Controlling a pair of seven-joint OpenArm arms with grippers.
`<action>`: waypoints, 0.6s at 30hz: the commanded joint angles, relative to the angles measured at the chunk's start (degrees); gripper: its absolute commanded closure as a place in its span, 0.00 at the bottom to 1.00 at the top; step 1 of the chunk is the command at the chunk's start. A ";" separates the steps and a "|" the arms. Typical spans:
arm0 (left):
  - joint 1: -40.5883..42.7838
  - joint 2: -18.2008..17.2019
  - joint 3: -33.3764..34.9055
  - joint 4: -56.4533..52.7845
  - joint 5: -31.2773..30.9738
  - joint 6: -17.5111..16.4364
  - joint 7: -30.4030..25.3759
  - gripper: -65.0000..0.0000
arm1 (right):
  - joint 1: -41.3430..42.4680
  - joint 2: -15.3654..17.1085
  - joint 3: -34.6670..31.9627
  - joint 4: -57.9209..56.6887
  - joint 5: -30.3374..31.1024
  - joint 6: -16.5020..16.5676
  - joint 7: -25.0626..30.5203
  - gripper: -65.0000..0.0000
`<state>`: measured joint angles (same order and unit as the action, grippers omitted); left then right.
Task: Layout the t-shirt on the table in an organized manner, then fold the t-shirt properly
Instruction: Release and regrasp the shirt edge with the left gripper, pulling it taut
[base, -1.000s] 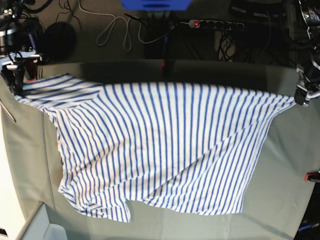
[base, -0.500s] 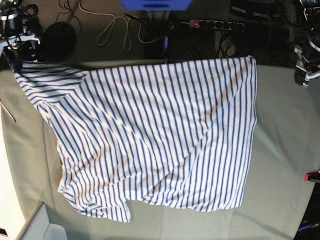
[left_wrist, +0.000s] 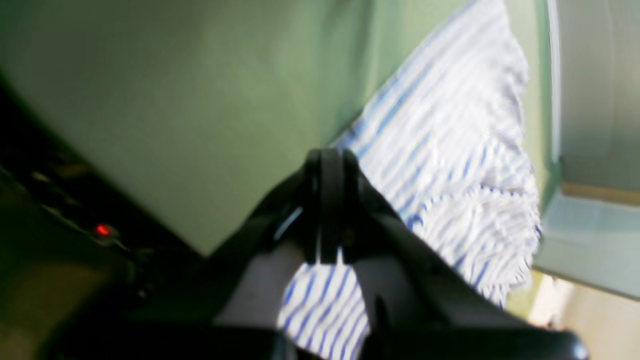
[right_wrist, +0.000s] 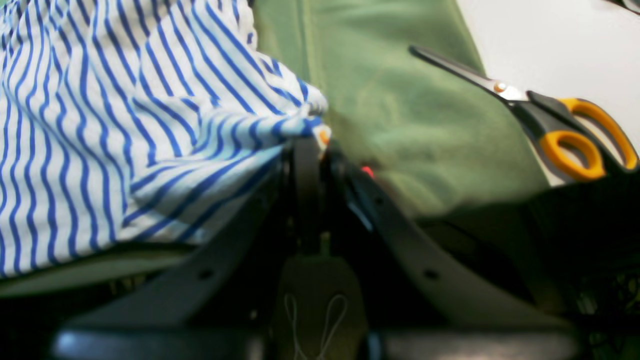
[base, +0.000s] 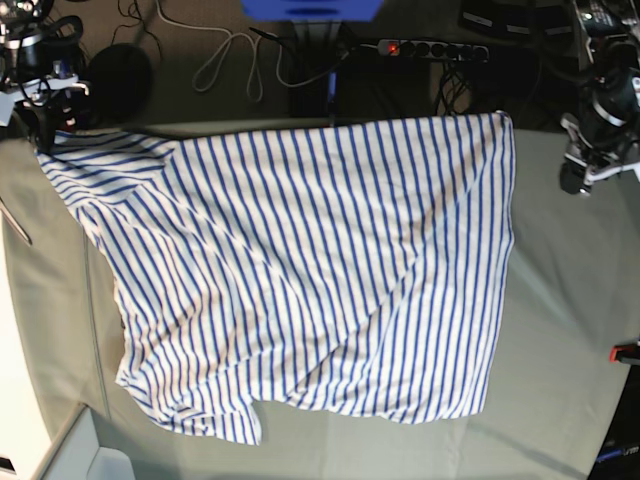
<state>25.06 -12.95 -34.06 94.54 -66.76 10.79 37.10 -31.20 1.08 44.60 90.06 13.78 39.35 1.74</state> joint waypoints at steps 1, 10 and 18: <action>-0.49 -0.72 -0.44 0.53 -1.94 0.77 1.10 0.92 | -0.05 0.63 0.54 0.88 0.94 0.65 1.82 1.00; -1.81 -0.46 -0.35 -2.89 -0.71 0.77 9.27 0.27 | 0.74 0.54 0.54 0.88 0.86 0.65 1.82 1.00; -1.98 2.36 6.15 -3.33 10.10 0.42 9.10 0.18 | 0.74 0.46 0.54 0.88 0.86 0.65 1.82 1.00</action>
<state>22.92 -9.87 -27.64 90.37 -55.75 11.75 46.06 -30.09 0.93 44.60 90.08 13.78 39.33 1.78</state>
